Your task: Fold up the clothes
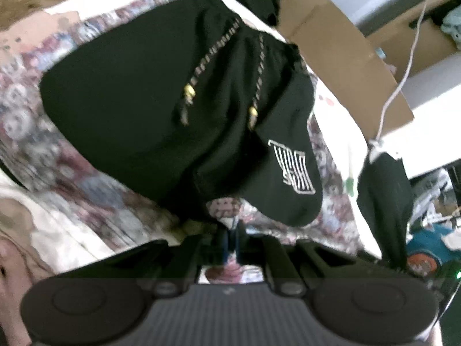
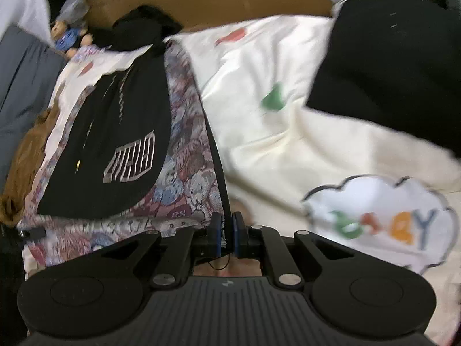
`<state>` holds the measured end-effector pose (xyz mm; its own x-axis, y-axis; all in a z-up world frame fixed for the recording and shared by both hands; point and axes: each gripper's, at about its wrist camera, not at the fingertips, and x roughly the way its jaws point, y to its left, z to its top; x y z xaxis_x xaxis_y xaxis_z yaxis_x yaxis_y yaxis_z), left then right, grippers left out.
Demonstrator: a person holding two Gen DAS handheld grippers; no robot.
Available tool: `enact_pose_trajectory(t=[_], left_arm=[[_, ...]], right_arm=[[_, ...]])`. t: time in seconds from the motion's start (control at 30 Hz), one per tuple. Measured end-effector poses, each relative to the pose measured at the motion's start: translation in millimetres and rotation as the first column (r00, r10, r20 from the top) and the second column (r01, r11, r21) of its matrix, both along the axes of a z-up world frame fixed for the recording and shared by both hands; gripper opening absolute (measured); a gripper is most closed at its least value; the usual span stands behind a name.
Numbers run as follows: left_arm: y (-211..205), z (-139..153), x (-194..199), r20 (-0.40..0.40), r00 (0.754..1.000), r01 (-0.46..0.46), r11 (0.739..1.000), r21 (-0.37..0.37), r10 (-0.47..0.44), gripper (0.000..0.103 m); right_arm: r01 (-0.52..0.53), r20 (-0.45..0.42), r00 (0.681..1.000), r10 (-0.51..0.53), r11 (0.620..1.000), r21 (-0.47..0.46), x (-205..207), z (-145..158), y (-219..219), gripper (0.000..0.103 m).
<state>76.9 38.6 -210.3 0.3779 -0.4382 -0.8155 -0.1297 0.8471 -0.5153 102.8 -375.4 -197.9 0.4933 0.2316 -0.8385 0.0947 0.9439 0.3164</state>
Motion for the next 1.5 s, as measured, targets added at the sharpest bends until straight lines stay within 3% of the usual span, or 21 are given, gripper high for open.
enact_pose_trajectory(t=[0.27, 0.6, 0.63, 0.73, 0.8, 0.93, 1.1, 1.23, 1.5], left_arm=[[-40, -25, -8, -0.042, 0.995, 0.091, 0.996, 0.001, -0.091, 0.005], [-40, -41, 3, -0.042, 0.991, 0.127, 0.991, -0.037, -0.129, 0.005], [-35, -45, 3, -0.047, 0.99, 0.133, 0.99, -0.038, -0.135, 0.007], [-26, -56, 2, -0.1, 0.984, 0.15, 0.988, 0.018, -0.148, 0.027], [-19, -52, 2, -0.101, 0.985, 0.148, 0.988, 0.042, -0.143, 0.03], [4, -30, 6, -0.054, 0.993, 0.113, 0.99, 0.083, -0.109, 0.044], [18, -27, 11, -0.06, 0.995, 0.082, 0.995, 0.054, -0.079, 0.045], [11, -40, 10, -0.081, 0.991, 0.112, 0.994, 0.015, -0.111, 0.049], [-4, -65, 18, -0.049, 0.989, 0.141, 0.989, 0.035, -0.139, 0.059]], right_arm=[[0.04, 0.009, 0.999, -0.04, 0.997, -0.071, 5, 14, -28, 0.008], [0.078, 0.013, 0.997, -0.077, 0.99, -0.117, 13, 11, -48, 0.008], [0.082, 0.013, 0.997, -0.081, 0.99, -0.118, 13, 10, -50, 0.008], [0.105, -0.01, 0.994, -0.108, 0.985, -0.134, 15, 0, -56, 0.009], [0.122, -0.039, 0.991, -0.128, 0.984, -0.128, 15, -8, -58, 0.011], [0.153, -0.033, 0.987, -0.159, 0.98, -0.124, 10, -9, -57, 0.027], [0.161, -0.018, 0.986, -0.164, 0.98, -0.114, 7, -5, -49, 0.031], [0.161, -0.027, 0.986, -0.166, 0.98, -0.115, 7, -8, -48, 0.032], [0.182, -0.069, 0.979, -0.19, 0.977, -0.11, 13, -35, -57, 0.032]])
